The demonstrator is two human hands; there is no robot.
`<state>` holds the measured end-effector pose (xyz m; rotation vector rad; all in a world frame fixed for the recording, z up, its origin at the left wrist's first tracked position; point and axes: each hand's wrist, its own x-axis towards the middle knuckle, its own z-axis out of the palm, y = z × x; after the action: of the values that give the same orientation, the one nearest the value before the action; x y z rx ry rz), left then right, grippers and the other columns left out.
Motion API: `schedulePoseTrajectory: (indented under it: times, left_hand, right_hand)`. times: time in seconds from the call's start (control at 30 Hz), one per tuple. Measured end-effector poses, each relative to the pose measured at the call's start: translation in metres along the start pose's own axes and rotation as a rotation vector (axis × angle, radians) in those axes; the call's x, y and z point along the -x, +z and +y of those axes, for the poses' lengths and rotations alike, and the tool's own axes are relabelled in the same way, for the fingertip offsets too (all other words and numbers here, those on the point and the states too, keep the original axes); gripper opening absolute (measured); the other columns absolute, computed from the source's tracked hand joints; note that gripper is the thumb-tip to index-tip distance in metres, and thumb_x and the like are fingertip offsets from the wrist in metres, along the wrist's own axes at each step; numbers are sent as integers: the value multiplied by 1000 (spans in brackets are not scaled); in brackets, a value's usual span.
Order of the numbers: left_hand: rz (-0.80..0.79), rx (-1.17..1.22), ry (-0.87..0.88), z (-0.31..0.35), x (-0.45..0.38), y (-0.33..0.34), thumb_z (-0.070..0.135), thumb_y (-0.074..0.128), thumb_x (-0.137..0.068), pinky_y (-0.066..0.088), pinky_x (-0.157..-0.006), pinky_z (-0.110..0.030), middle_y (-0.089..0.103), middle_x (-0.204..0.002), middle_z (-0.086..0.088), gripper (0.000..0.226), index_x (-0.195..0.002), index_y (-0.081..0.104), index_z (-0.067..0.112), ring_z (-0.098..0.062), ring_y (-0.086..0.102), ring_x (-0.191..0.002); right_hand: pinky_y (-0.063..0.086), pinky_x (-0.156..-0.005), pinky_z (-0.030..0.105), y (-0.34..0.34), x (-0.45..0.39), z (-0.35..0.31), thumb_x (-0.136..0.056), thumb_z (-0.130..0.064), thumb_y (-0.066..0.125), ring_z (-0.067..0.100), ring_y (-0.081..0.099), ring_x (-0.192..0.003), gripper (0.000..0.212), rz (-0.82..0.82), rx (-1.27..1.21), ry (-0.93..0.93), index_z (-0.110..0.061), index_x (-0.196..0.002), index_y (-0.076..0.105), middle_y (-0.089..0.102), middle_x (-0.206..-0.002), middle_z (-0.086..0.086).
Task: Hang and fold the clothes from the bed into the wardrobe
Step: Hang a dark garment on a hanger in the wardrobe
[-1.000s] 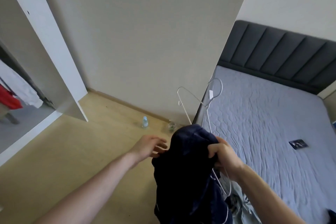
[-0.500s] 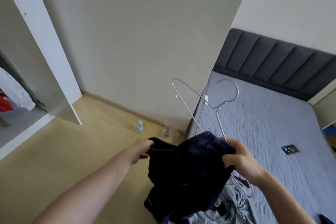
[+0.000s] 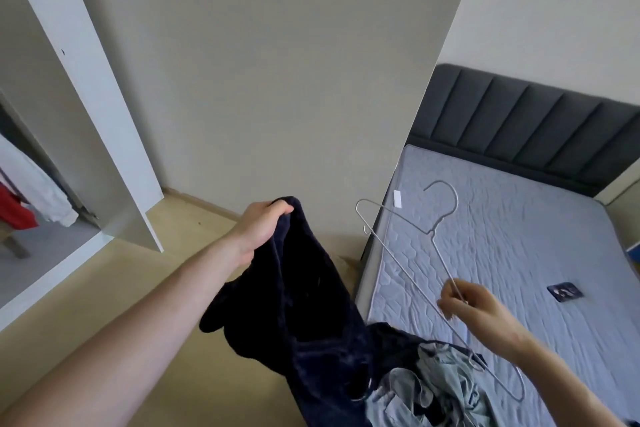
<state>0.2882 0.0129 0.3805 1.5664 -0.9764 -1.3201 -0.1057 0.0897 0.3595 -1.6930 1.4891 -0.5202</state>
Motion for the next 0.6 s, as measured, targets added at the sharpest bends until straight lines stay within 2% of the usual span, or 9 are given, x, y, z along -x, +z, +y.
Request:
schedulePoseTrajectory:
  times: [0.07, 0.13, 0.23, 0.33, 0.43, 0.6]
  left_hand:
    - [19, -32, 12, -5, -3, -3, 31, 66, -93, 48, -80, -34, 70, -87, -5, 24, -94, 74, 8, -24, 65, -85]
    - [40, -65, 5, -10, -10, -7, 30, 66, -94, 49, -81, -34, 70, -91, -7, 30, -102, 74, 3, -24, 65, -87]
    - [55, -116, -29, -12, -20, -18, 32, 64, -95, 47, -84, -36, 68, -97, -9, 35, -107, 71, 0, -26, 63, -91]
    - [85, -140, -54, -10, -29, -31, 31, 63, -96, 45, -83, -37, 67, -99, -11, 36, -110, 69, -2, -27, 61, -92]
    - [103, -151, -64, -7, -32, -42, 30, 63, -95, 46, -78, -35, 66, -97, -12, 34, -108, 69, 0, -27, 62, -87]
    - [110, -169, -31, 2, -33, -53, 32, 65, -94, 49, -75, -35, 68, -95, -12, 36, -107, 68, -1, -28, 65, -83]
  right_hand:
    - [41, -64, 27, -4, 1, -16, -97, -37, 61, 8, 48, -60, 22, 23, 18, -72, -26, -77, 61, 56, -65, -3]
    - [38, -56, 21, -4, 1, -29, -98, -53, 52, 7, 45, -56, 25, 48, 50, -129, -32, -94, 66, 52, -61, -5]
    - [35, -53, 29, -2, -2, -43, -105, -47, 45, 13, 39, -52, 23, 48, 154, -183, -43, -99, 66, 46, -58, 1]
    - [35, -51, 22, 0, -1, -59, -106, -42, 45, 6, 40, -49, 24, 22, 250, -233, -48, -96, 66, 58, -67, 11]
    - [35, -51, 20, 1, -1, -70, -107, -39, 45, 7, 39, -47, 25, 26, 282, -258, -45, -95, 67, 58, -68, 11]
    - [27, -48, 20, 0, -7, -85, -106, -41, 46, 10, 30, -46, 28, 73, 258, -269, -42, -94, 71, 38, -53, -1]
